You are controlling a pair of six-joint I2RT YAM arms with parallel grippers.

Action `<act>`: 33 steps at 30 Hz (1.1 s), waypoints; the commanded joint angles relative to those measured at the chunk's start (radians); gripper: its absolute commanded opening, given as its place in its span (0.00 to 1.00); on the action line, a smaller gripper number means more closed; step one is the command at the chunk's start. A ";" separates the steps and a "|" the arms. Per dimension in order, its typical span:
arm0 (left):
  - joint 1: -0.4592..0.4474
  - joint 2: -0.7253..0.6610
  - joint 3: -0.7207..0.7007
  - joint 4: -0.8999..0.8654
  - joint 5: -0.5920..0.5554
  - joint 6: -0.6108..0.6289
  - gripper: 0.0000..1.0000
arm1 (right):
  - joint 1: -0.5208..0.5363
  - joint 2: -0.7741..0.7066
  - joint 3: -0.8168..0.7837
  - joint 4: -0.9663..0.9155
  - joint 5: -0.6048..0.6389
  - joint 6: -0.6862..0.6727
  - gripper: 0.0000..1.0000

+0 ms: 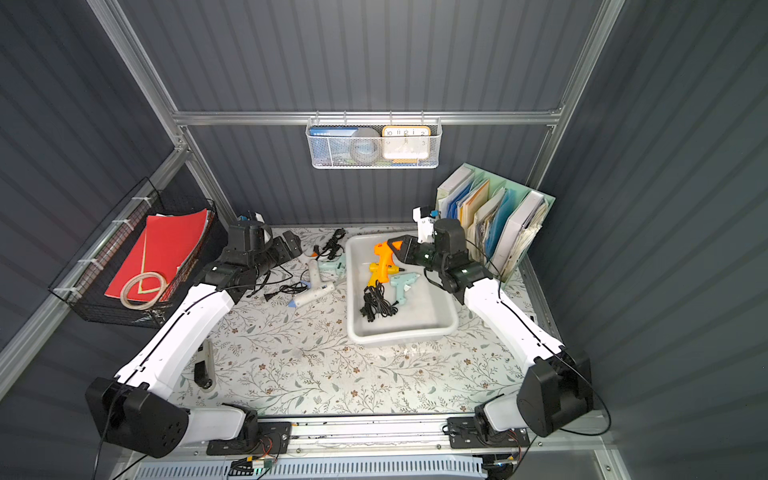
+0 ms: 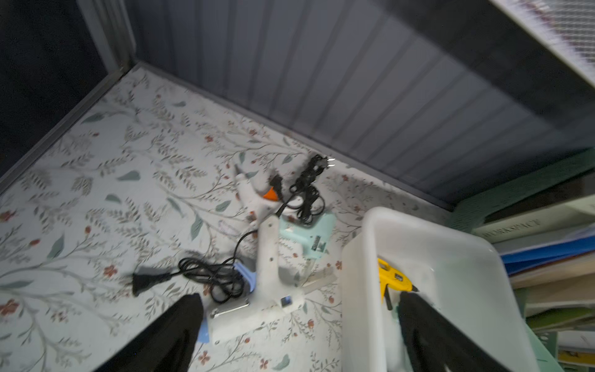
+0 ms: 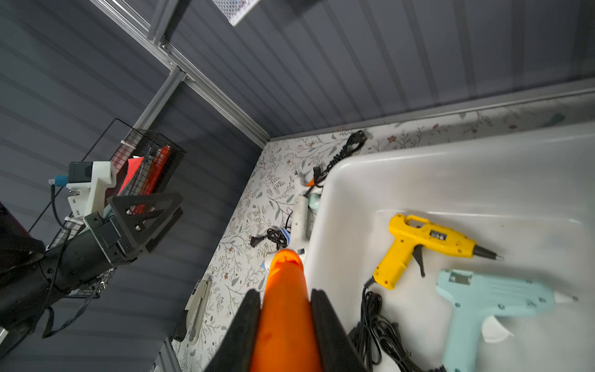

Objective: Put the hot melt glue gun into the storage box
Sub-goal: Place the hot melt adhesive gun in the storage box.

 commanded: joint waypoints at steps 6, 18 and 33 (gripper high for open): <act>0.005 0.063 -0.017 -0.095 -0.051 -0.134 1.00 | 0.005 -0.008 -0.104 0.020 -0.044 0.067 0.00; 0.031 0.037 -0.112 -0.023 -0.074 -0.244 1.00 | 0.020 0.139 -0.137 0.078 -0.156 0.066 0.00; 0.035 0.029 -0.136 -0.001 -0.078 -0.249 1.00 | 0.021 0.419 -0.062 0.114 -0.237 0.071 0.00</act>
